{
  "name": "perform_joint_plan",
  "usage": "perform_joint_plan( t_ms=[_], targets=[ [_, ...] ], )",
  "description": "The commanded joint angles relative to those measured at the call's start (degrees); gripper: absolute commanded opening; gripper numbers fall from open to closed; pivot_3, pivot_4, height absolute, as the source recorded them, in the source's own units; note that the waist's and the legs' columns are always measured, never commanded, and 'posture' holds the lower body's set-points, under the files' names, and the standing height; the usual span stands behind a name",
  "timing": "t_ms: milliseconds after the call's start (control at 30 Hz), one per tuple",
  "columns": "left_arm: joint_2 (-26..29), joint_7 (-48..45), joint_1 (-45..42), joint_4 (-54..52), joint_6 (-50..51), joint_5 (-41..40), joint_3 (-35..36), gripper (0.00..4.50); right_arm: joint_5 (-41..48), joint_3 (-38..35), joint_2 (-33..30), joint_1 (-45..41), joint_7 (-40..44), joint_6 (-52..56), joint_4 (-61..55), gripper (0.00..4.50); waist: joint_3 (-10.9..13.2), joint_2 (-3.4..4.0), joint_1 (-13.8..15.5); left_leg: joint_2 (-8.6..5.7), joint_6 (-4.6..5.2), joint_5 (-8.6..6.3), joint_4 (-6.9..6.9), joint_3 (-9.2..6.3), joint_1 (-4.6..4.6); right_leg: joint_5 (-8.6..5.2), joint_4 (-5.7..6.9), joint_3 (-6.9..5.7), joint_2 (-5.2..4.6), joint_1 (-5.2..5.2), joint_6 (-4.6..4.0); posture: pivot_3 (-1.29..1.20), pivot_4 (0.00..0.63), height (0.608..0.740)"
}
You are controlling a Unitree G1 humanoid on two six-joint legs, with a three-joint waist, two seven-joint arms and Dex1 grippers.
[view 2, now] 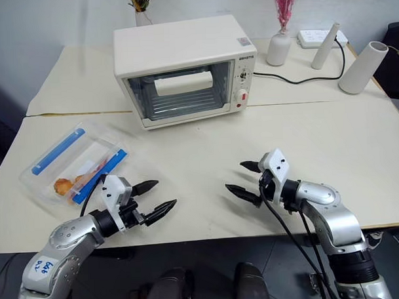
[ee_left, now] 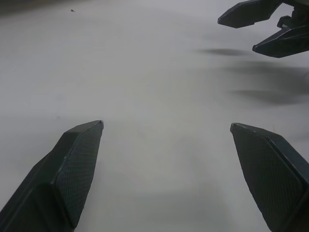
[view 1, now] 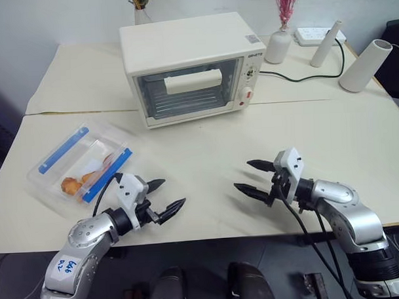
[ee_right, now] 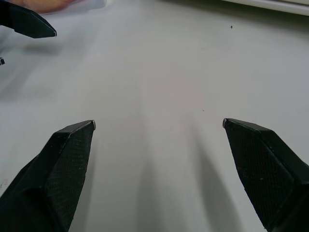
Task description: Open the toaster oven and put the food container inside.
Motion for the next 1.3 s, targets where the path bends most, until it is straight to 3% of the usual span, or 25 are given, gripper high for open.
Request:
perform_joint_plan(
  t_ms=[33, 600, 1000, 1133, 1300],
  targets=[
    [0.15, -0.03, -0.14, -0.77, -1.55, 0.61, 0.75, 4.5, 0.26, 0.16, 0.3, -0.81, 0.2, -1.15, -1.34, 4.43, 0.0, 0.0, 0.02, 0.0, 0.0, 0.0, 0.0, 0.01, 0.0, 0.0, 0.0, 0.0, 0.0, 0.0, 0.0, 0.0, 0.15, 0.74],
    [-0.69, 1.73, -1.16, -3.39, 3.53, -2.61, 1.83, 4.5, 0.92, 0.26, 0.65, -1.0, -0.1, 1.8, -1.97, 4.43, 0.0, 0.0, -0.01, 0.0, 0.0, 0.0, 0.0, -0.01, 0.0, 0.0, 0.0, 0.0, 0.0, 0.0, 0.0, 0.0, 0.15, 0.74],
    [1.03, 1.38, -4.62, -9.03, 10.89, -11.28, 4.59, 4.5, 4.1, -1.62, 0.65, -4.92, 1.09, 3.53, -0.42, 4.43, 0.0, 0.0, -0.09, 0.01, -0.01, 0.01, 0.0, -0.02, 0.0, 0.0, 0.01, 0.0, 0.0, 0.0, 0.0, 0.0, 0.15, 0.74],
    [4.67, 0.11, -8.44, -12.08, 15.16, -19.31, 8.18, 4.5, 6.87, -3.67, 2.56, -14.07, -0.56, 5.35, 4.27, 4.43, 0.0, 0.0, -0.27, 0.02, -0.01, 0.01, 0.06, -0.03, 0.0, 0.0, 0.05, 0.02, 0.0, 0.0, 0.0, 0.0, 0.15, 0.74],
    [13.32, -1.37, -13.56, -11.86, 20.01, -31.93, 17.72, 4.5, 3.57, -2.8, 6.08, -27.62, -2.13, 1.6, 17.9, 4.43, 0.0, 0.01, -1.26, 0.05, -0.06, 0.04, 0.04, -0.08, 0.0, 0.02, 0.06, -0.01, 0.04, -0.01, -0.04, 0.0, 0.15, 0.74]
  ],
)
